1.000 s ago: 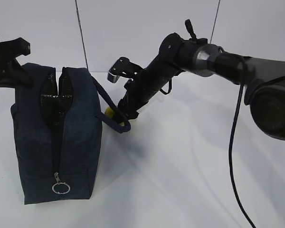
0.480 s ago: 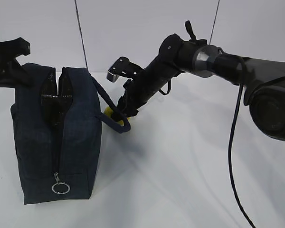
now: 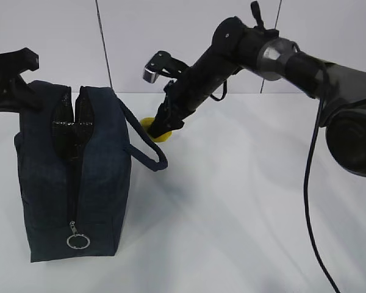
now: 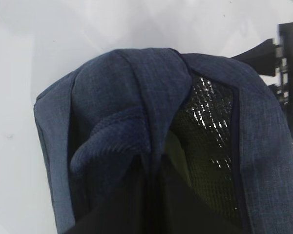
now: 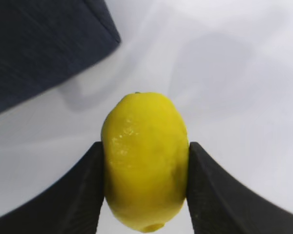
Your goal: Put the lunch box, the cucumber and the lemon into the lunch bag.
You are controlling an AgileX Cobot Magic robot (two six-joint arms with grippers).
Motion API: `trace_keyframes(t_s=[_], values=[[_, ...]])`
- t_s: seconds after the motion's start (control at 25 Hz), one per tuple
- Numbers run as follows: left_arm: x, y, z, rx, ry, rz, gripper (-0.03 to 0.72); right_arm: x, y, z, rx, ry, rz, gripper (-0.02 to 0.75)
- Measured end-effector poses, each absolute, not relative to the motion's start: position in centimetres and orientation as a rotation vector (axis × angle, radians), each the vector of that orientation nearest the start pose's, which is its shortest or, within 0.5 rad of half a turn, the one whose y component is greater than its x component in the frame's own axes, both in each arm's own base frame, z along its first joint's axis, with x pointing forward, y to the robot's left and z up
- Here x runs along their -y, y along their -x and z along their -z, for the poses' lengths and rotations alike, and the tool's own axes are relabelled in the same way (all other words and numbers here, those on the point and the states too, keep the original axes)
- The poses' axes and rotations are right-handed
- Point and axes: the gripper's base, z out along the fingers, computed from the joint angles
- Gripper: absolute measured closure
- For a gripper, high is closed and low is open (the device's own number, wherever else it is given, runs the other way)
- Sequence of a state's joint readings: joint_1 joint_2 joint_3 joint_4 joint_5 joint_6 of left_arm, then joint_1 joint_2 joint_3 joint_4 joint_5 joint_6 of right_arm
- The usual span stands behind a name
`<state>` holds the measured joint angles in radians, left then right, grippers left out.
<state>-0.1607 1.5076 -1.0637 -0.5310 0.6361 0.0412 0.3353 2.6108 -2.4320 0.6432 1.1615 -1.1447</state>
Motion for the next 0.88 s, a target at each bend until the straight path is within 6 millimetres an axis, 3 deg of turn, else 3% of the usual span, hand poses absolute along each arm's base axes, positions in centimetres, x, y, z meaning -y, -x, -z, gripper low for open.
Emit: trace_keyframes(t_s=[0.4,0.88], values=[[7.8,-30.8,-27.1,-2.527,0.177,0.613,0.682,-17.5,-51.3,-20.7,-2.223,1.275,-0.536,0.352],[7.8,-30.9,-27.3,-2.507,0.203,0.635,0.682,-16.9,-48.6,-31.1,-2.419,0.571,-0.747,0.353]])
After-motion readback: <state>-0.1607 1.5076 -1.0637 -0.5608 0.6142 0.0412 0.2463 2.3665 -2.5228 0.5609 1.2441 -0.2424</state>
